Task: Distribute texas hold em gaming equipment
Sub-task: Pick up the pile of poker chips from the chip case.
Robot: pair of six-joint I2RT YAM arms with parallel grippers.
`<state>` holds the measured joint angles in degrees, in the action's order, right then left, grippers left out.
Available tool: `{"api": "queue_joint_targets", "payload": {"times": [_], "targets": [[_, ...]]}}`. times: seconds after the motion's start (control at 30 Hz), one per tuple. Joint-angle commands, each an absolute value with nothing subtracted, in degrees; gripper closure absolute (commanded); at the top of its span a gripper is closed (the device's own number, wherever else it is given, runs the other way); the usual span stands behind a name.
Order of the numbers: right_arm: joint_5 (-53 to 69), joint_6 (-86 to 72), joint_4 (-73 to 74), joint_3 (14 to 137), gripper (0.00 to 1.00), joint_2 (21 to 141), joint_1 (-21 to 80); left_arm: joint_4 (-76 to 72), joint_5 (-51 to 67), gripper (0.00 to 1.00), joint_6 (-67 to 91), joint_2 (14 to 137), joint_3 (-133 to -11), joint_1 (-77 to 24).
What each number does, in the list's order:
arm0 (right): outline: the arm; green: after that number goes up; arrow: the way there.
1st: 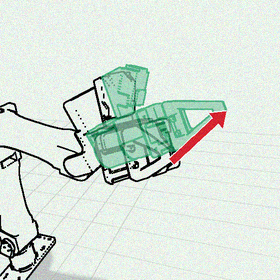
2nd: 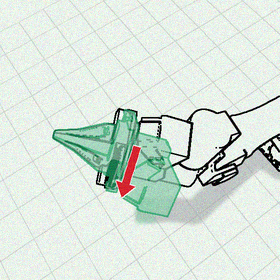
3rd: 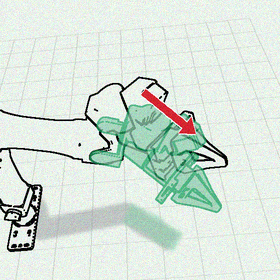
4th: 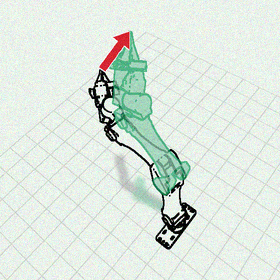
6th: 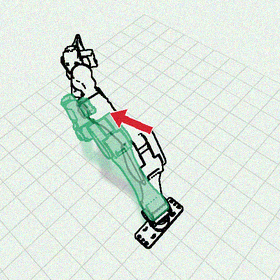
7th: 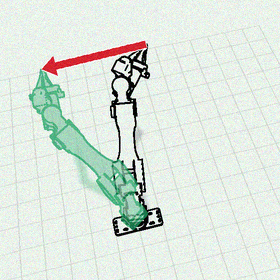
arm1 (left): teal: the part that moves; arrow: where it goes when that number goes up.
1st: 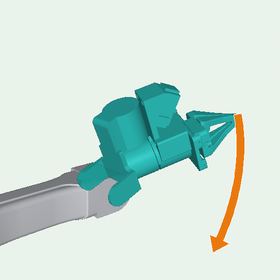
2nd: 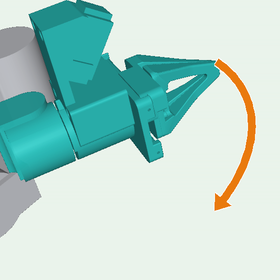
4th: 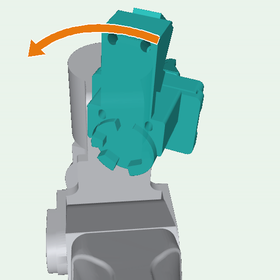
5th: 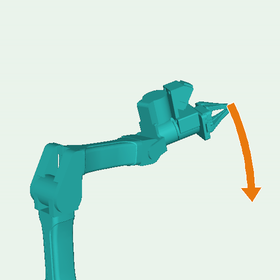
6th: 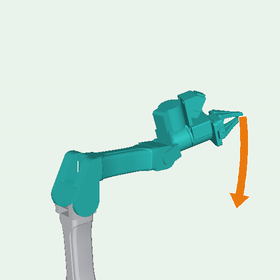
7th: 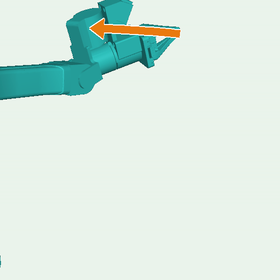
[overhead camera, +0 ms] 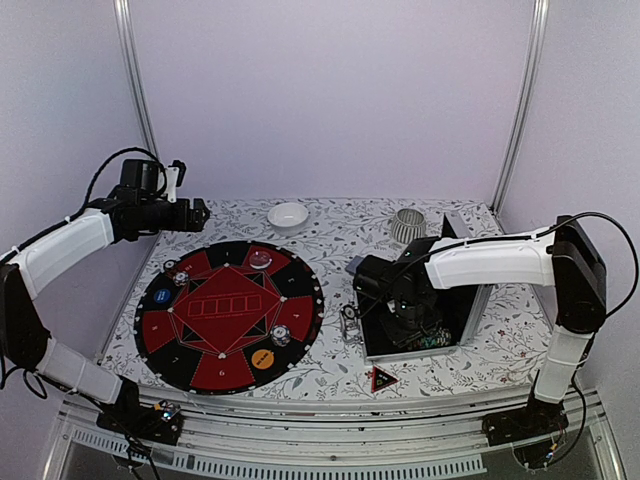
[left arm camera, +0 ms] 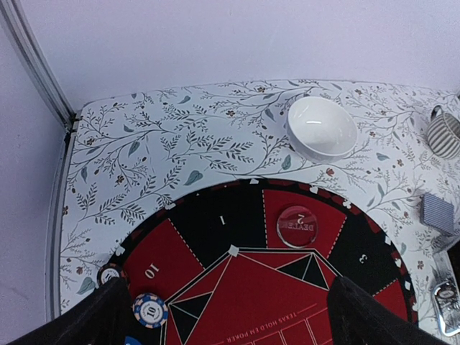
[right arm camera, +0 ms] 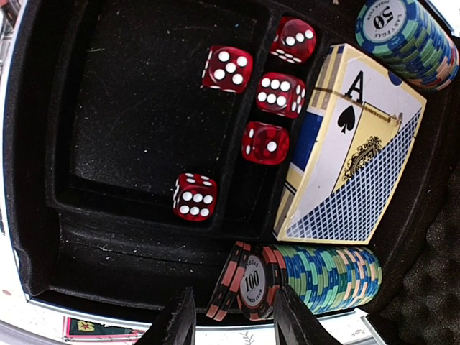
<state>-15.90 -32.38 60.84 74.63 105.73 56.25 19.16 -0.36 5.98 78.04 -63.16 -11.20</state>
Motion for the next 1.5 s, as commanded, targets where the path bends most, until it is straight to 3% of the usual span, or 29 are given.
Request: {"api": "queue_joint_targets", "payload": {"times": [0.0,0.7,1.17,1.27,1.37,1.47], "targets": [[-17.06,-33.3,62.18,75.77,0.61,106.56,56.59,19.16,0.59,0.02,5.27,78.4,-62.84,-11.73],[-11.64,-32.02,58.93,74.67,0.69,107.23,57.82,19.16,1.13,0.03,5.19,78.04,-62.76,-11.76],[-14.8,-32.51,60.9,76.48,0.69,106.94,57.77,19.26,1.32,0.02,5.15,78.11,-62.59,-11.78],[-16.24,-32.68,61.95,77.0,0.66,107.1,57.75,19.31,1.3,0.03,5.02,78.09,-62.58,-11.72],[-17.21,-33.03,62.38,77.22,0.57,107.14,57.79,19.39,1.32,0.02,4.92,78.2,-62.58,-11.69],[-16.99,-33.05,62.07,75.99,0.55,107.54,57.75,19.34,1.32,0.03,4.92,78.22,-62.58,-11.7]]}}
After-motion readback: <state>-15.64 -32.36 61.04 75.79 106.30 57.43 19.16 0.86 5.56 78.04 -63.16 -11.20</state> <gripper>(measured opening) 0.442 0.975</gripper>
